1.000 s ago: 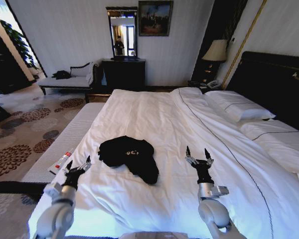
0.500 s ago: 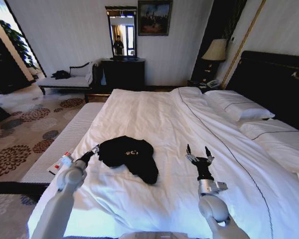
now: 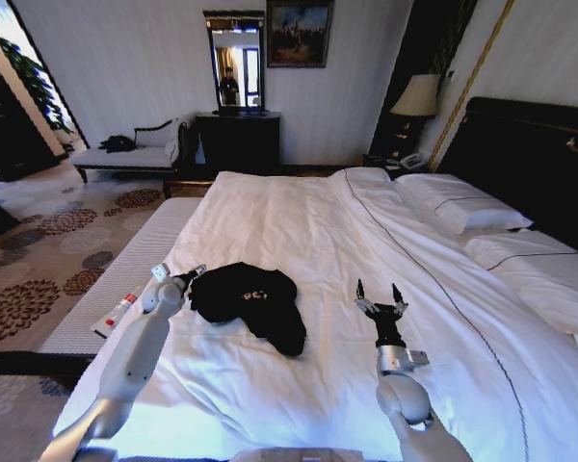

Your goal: Fold the clothes on the bed.

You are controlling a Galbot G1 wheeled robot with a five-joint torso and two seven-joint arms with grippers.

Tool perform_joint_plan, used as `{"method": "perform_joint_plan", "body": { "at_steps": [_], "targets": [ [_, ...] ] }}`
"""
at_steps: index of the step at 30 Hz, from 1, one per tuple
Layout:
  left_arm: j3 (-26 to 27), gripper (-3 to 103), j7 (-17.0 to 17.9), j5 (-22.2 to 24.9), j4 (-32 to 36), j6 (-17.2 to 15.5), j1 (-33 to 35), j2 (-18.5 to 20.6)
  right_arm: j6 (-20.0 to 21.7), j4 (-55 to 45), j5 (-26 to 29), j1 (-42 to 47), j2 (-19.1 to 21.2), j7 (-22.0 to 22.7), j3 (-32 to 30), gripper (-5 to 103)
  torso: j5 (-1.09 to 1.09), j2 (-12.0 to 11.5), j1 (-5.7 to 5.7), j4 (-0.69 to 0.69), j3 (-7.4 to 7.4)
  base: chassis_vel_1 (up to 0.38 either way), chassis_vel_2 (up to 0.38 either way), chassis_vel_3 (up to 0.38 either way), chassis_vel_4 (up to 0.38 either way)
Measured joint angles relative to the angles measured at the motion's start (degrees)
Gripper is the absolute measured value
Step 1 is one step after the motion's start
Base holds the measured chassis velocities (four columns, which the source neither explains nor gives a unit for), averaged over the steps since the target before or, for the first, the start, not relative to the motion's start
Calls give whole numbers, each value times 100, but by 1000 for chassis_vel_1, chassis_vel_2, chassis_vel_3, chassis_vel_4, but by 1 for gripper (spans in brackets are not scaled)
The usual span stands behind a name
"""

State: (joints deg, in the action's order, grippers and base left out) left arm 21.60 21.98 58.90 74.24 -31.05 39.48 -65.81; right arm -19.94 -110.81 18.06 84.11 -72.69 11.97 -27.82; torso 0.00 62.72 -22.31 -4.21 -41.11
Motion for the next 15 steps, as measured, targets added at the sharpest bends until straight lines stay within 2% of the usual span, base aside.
{"method": "perform_joint_plan", "body": {
  "at_steps": [5, 10, 12, 14, 15],
  "targets": [
    [122, 100, 118, 131, -212, -256, -59, -105, -4, 91, -8, -62, 31, -3, 86, 100, 0, 0, 0, 1, 0, 0, 0, 0, 0],
    [166, 102, 124, 132, -270, -299, -51, -170, -10, 133, -17, -101, 40, -3, 139, 100, 0, 1, 1, 0, 1, 0, 0, 0, 0],
    [164, 96, 109, 121, -288, -301, -46, -176, -12, 146, -22, -110, 36, -3, 155, 100, 0, 1, 1, 0, 1, 0, 0, 0, 0],
    [161, 96, 98, 105, -301, -301, -46, -176, -17, 151, -29, -113, 33, -3, 166, 100, 0, 1, 1, 0, 1, 0, 0, 0, 0],
    [159, 90, 91, 97, -325, -301, -51, -173, -24, 159, -38, -115, 29, -3, 173, 100, 0, 1, 1, 0, 1, 0, 0, 0, 0]
  ]
}}
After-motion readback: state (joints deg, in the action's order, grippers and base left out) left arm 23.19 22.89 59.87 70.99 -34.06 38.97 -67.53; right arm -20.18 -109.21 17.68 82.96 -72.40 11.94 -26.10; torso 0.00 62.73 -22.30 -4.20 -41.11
